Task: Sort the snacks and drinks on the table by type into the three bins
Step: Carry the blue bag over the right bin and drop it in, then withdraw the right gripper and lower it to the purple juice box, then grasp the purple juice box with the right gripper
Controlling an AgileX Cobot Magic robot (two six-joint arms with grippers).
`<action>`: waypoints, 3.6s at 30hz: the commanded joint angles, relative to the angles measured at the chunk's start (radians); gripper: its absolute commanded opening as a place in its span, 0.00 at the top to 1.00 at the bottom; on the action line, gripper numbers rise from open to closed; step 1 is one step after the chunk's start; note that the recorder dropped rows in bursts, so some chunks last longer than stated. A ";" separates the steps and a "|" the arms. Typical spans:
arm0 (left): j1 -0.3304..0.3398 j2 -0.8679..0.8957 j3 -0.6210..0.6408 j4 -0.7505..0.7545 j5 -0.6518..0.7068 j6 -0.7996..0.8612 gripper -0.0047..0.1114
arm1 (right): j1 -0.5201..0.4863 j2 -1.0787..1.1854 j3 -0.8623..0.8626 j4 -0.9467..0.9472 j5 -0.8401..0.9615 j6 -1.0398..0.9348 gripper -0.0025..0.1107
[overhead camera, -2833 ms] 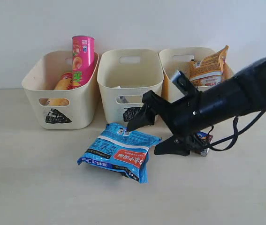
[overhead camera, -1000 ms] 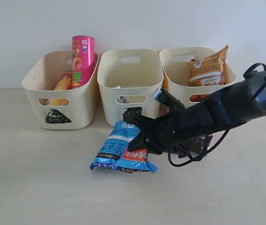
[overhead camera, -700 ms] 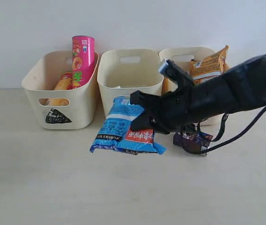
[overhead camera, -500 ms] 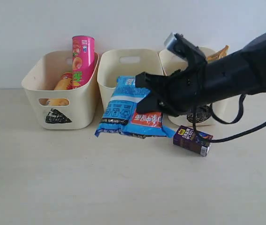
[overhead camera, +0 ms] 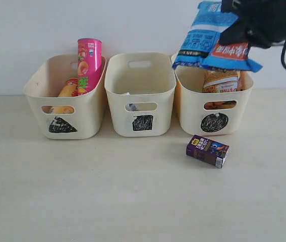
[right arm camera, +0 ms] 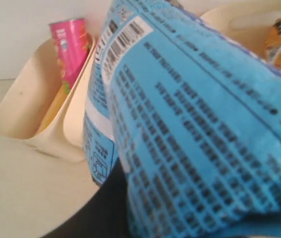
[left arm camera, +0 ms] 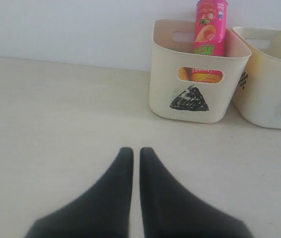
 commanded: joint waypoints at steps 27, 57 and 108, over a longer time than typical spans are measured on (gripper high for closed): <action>0.002 -0.002 0.003 -0.011 -0.007 0.015 0.93 | -0.028 0.588 -0.636 -0.491 0.067 0.223 0.19; 0.002 -0.002 0.003 -0.011 -0.008 0.015 0.93 | -0.028 0.228 -0.424 -0.552 0.609 0.207 0.98; 0.002 -0.002 0.003 -0.011 -0.009 0.015 0.93 | 0.140 0.468 0.151 -0.586 -0.204 -0.329 0.29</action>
